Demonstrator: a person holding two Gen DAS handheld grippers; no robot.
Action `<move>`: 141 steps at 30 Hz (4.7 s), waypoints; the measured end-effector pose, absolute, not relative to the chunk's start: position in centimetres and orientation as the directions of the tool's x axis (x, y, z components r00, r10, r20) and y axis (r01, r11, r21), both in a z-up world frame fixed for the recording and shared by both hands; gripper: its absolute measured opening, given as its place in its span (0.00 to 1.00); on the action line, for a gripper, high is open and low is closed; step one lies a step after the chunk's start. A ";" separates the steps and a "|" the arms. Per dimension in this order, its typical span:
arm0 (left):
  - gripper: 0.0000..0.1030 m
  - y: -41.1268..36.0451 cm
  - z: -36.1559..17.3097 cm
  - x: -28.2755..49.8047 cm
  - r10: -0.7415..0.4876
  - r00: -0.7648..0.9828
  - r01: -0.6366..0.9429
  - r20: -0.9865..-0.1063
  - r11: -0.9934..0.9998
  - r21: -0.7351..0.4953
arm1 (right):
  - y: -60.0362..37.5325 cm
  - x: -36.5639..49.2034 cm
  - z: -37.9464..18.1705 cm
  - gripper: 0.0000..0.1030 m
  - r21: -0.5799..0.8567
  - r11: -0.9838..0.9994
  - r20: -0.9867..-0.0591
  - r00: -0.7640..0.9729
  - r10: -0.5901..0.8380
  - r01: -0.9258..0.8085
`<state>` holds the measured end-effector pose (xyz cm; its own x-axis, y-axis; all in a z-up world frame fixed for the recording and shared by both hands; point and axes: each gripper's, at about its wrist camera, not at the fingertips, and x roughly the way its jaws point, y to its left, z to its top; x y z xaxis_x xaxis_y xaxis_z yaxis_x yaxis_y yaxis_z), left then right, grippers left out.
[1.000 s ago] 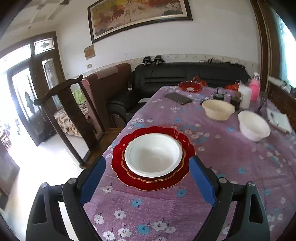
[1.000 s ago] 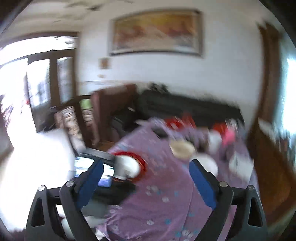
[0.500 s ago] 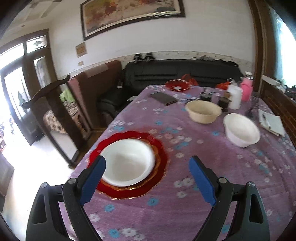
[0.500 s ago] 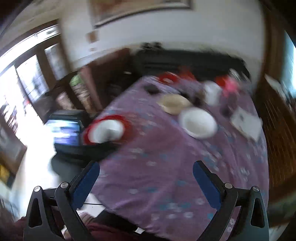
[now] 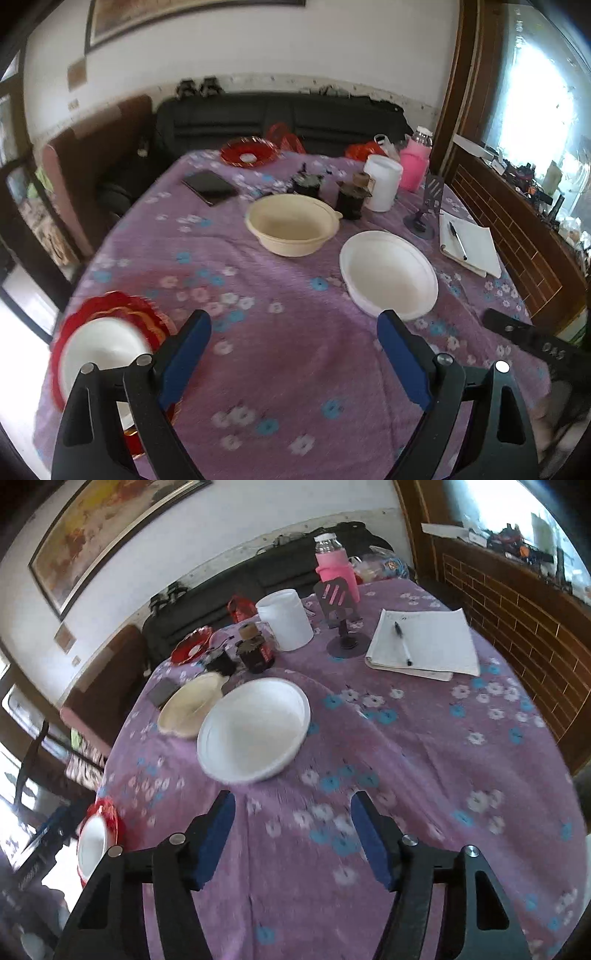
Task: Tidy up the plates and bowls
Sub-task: 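Withdraw both grippers and move toward the next white bowl, then close both grippers on the white bowl rim, then lift the white bowl with both grippers toward the plate stack, then lower the white bowl onto the stack and open both grippers, then move both grippers to the cream ribbed bowl rim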
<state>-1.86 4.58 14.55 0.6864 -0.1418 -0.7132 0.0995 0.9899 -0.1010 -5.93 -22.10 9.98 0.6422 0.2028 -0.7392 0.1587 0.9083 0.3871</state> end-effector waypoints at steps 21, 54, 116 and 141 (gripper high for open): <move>0.87 0.3 5.0 10.6 -0.214 0.594 0.020 -0.775 0.968 -0.252 | -23.2 4.3 2.9 0.61 0.469 0.864 -0.690 0.686 0.230 0.182; 0.12 -0.6 7.2 7.4 -0.187 0.630 0.094 -0.754 0.982 -0.165 | -18.9 3.3 4.1 0.16 0.482 0.874 -0.658 0.683 0.317 0.059; 0.81 29.1 12.0 -12.1 0.320 0.729 -0.489 -0.605 0.862 -0.133 | 12.3 -5.6 8.5 0.47 0.289 0.873 -0.692 0.545 0.474 -0.393; 0.85 21.1 17.1 -15.6 0.300 0.807 -0.363 -0.509 0.931 -0.026 | 2.1 -10.0 12.7 0.50 0.352 0.891 -0.608 0.654 0.450 -0.285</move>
